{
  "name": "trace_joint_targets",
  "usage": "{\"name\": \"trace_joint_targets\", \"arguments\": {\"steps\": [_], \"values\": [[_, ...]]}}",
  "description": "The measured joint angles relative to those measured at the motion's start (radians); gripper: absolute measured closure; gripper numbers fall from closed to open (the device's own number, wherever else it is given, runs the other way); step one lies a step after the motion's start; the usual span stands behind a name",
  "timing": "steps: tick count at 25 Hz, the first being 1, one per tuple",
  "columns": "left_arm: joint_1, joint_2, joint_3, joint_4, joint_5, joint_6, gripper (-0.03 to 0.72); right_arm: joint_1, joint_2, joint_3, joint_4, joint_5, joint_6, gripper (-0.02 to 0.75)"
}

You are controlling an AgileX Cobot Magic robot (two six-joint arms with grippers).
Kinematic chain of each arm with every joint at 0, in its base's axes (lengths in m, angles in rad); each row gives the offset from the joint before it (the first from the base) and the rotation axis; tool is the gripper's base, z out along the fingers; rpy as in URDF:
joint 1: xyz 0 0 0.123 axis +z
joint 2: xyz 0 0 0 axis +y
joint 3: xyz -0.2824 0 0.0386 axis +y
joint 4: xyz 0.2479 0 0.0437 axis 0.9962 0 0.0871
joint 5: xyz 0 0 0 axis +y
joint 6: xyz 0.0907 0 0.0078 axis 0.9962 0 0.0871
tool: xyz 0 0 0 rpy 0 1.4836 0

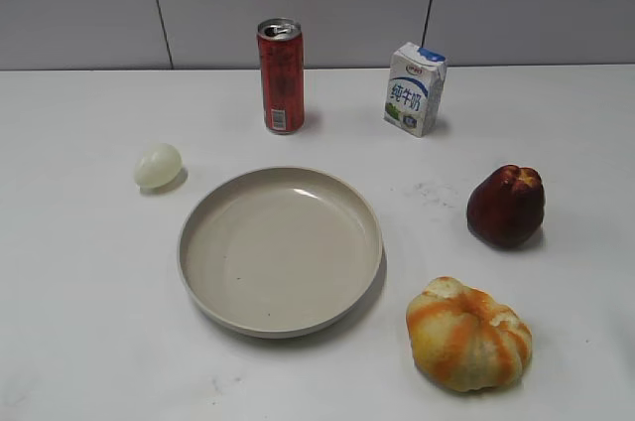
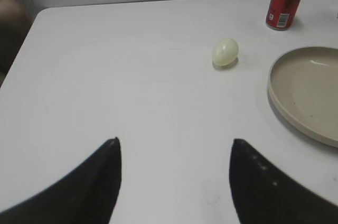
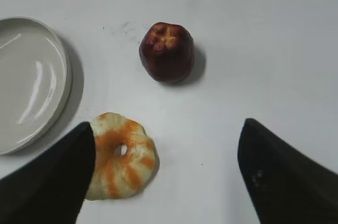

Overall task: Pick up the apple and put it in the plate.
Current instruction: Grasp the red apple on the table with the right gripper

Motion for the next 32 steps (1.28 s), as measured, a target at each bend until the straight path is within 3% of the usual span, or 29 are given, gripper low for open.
{"name": "trace_joint_targets", "arguments": {"steps": [13, 18, 24, 32], "values": [[0.0, 0.0, 0.0, 0.0, 0.0, 0.0, 0.197, 0.0, 0.596, -0.366, 0.042, 0.18, -0.035, 0.072], [0.0, 0.0, 0.0, 0.0, 0.0, 0.0, 0.197, 0.026, 0.729, -0.442, 0.029, 0.208, -0.014, 0.078], [0.0, 0.0, 0.0, 0.0, 0.0, 0.0, 0.197, 0.121, 0.84, -0.547, -0.098, 0.208, 0.106, 0.09], [0.0, 0.0, 0.0, 0.0, 0.0, 0.0, 0.197, 0.129, 0.97, -0.602, -0.106, 0.195, 0.139, 0.092]]}}
